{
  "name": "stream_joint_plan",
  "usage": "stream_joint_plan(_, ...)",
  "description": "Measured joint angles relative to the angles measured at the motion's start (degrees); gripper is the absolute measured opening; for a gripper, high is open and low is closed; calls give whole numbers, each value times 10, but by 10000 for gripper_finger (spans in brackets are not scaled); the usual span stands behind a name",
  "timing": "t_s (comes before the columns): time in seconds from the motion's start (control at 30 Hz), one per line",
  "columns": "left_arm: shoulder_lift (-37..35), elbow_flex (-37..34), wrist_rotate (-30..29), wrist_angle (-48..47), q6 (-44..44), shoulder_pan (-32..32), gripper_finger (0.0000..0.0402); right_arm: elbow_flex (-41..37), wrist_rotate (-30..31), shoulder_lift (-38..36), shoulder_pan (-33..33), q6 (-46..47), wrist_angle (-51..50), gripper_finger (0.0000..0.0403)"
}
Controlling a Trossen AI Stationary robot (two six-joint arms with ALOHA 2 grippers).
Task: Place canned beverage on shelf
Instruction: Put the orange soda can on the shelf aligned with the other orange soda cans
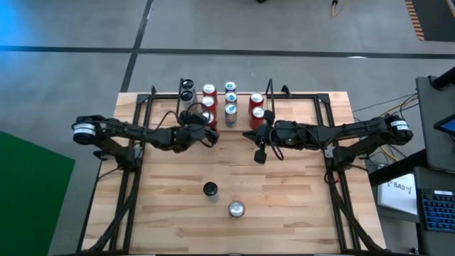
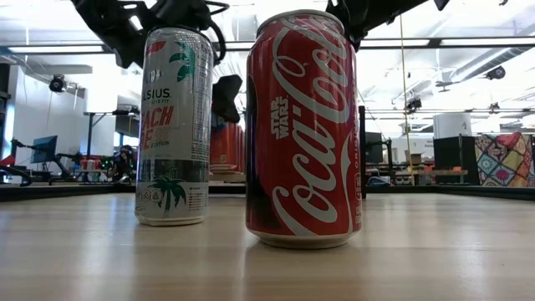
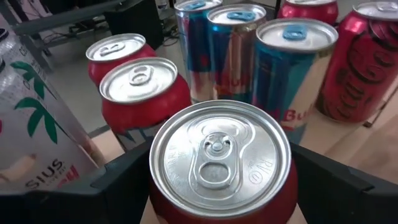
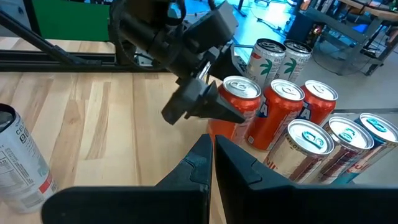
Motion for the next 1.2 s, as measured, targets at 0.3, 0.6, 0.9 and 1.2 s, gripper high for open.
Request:
stream_joint_plan(0.3, 9, 4, -3, -3, 0, 12, 314, 0, 0, 0, 0, 0, 0, 9)
stream_joint_plan(0.6, 9, 4, -3, -3, 0, 13, 315, 0, 0, 0, 0, 0, 0, 9)
stream_joint_plan(0.9, 9, 4, -3, -3, 0, 17, 315, 0, 0, 0, 0, 0, 0, 9)
stream_joint_plan(1.2, 9, 4, -3, -3, 12, 17, 315, 0, 0, 0, 0, 0, 0, 9)
